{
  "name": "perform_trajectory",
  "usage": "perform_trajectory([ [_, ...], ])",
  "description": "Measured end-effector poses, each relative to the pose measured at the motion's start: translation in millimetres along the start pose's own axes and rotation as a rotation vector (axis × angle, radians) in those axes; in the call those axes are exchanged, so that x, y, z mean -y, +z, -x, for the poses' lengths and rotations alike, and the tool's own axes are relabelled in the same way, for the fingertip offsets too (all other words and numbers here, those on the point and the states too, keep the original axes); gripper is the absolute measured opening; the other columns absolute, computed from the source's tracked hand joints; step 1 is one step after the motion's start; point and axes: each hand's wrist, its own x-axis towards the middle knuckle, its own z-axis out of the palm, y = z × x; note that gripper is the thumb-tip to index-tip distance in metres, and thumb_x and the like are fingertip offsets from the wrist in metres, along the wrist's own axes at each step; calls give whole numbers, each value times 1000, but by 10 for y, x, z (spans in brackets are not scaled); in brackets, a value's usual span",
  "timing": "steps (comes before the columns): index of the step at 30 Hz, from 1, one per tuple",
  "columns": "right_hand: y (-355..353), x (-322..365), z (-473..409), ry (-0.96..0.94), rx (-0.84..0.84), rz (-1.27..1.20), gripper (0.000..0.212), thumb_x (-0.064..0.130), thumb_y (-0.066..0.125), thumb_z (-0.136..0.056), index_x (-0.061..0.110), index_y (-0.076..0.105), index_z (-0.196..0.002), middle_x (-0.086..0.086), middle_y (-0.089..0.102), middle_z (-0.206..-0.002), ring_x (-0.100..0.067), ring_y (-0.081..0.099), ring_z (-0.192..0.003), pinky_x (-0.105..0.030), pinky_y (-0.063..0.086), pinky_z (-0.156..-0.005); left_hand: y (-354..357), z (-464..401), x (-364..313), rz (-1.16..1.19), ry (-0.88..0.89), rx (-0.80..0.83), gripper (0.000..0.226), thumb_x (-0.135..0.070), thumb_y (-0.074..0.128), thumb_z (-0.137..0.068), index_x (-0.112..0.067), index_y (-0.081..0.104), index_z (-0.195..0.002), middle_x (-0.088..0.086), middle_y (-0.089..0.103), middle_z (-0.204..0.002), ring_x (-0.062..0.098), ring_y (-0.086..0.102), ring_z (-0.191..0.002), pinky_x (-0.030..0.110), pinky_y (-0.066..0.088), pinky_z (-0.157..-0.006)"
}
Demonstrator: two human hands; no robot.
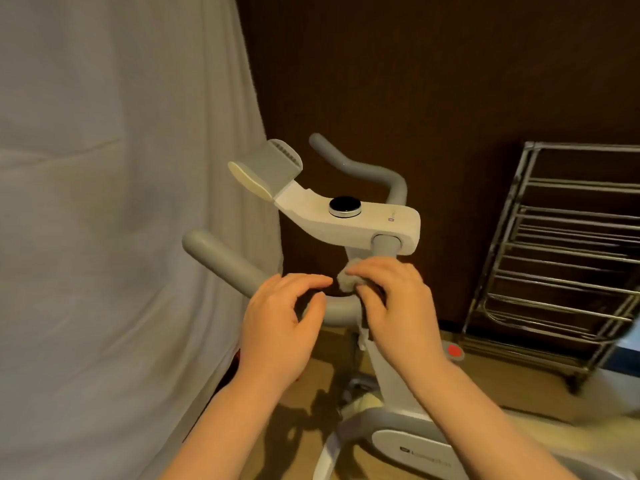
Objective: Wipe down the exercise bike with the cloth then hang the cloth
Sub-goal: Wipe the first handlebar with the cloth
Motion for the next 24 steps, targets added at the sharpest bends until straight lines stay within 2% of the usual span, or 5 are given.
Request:
perform_trajectory([
  [8, 45, -154, 41, 110, -156, -11, 26, 10, 65, -88, 24, 71, -110, 9, 65, -113, -12, 51, -107, -10, 36, -90, 36, -57, 62, 44, 34, -33, 19, -31, 52, -85, -36, 70, -89, -23, 62, -79, 4, 56, -82, 40, 49, -90],
  [11, 105, -49, 223, -23, -126, 61, 21, 25, 65, -89, 23, 70, -110, 8, 61, -111, -12, 48, -103, -14, 37, -84, 31, -47, 79, 30, 94, -33, 20, -32, 52, -85, -34, 71, -88, -31, 58, -80, -5, 54, -87, 33, 46, -90],
  [17, 177, 54, 225, 99, -200, -30, 30, 52, 54, -87, 31, 68, -104, 12, 50, -110, -7, 42, -106, -12, 37, -85, 42, -47, 129, 25, 112, -52, 17, -24, 58, -84, -34, 72, -87, -30, 59, -82, -13, 52, -88, 32, 47, -85],
  [21, 165, -95, 195, 74, -248, -43, 23, 35, 62, -89, 25, 73, -107, 7, 53, -111, -9, 47, -106, -10, 39, -84, 56, -74, 111, -4, 113, -71, 17, -22, 61, -83, -36, 70, -83, -31, 58, -79, -9, 53, -87, 19, 41, -75],
  [24, 131, -232, -12, 195, -313, -66, 24, 20, 66, -90, 22, 68, -114, 5, 55, -111, -12, 52, -106, -26, 49, -86, 102, -144, 60, -28, 40, -35, 19, -19, 65, -86, -37, 72, -84, -23, 64, -75, -1, 56, -83, 19, 42, -63],
])
